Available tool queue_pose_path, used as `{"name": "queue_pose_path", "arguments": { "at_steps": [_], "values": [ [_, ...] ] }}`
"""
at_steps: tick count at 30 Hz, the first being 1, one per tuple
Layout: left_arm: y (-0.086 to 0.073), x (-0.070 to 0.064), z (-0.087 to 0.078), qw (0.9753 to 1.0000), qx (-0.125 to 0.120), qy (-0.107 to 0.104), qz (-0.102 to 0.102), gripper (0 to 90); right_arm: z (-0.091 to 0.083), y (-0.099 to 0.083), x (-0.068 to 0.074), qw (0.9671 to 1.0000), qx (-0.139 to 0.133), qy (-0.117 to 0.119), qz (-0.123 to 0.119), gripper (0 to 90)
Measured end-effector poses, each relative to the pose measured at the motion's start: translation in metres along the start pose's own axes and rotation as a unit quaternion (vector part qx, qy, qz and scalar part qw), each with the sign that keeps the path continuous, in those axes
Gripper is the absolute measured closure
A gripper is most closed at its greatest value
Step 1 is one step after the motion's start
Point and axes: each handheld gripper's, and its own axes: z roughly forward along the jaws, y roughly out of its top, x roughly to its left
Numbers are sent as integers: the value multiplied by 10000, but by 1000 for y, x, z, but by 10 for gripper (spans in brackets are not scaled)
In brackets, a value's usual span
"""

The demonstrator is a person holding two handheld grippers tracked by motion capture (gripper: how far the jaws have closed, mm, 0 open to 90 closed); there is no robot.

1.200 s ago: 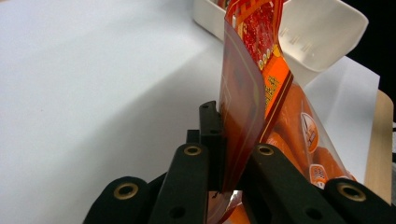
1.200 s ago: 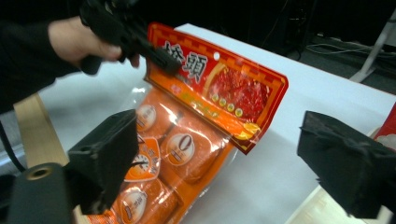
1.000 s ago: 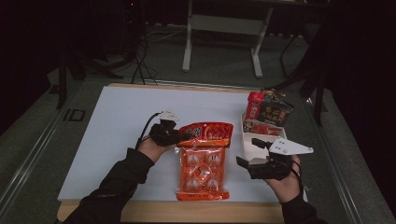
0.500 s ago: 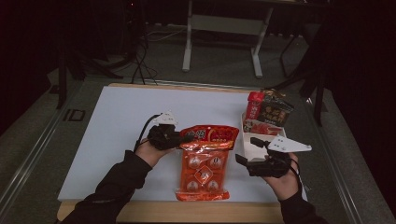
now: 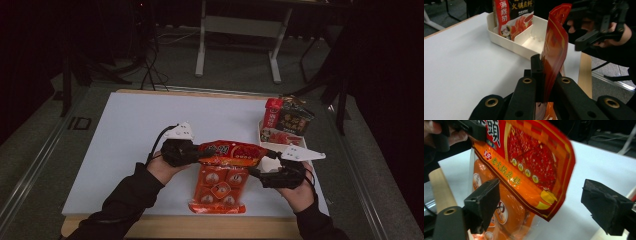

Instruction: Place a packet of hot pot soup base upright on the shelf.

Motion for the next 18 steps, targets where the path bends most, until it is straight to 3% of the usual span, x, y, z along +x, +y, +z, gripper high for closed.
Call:
{"name": "queue_pose_path", "arguments": {
  "at_steps": [4, 8, 10, 16, 17, 18],
  "values": [
    [2, -4, 0, 10000, -30, -44, 24, 898, 5, -1, 0, 9999, 50, 144, 5, 228],
    [3, -9, 1, 9999, -58, -63, 57, 898, 9, -3, -1, 9996, 129, 130, -197, 397],
    [3, -9, 1, 9999, -74, -82, 69, 898, 10, -5, -5, 9990, 68, 443, -69, 509],
    [2, -10, 0, 9998, -146, -122, -57, 897, 7, -4, -7, 9951, 135, 983, 28, 743],
    [1, -10, 0, 9998, -152, -121, -88, 897, 7, -4, -7, 9942, 197, 1054, 9, 837],
    [1, -12, 0, 9998, -140, -124, -57, 896, 6, -4, -7, 9931, 242, 1148, 1, 862]
  ]
}}
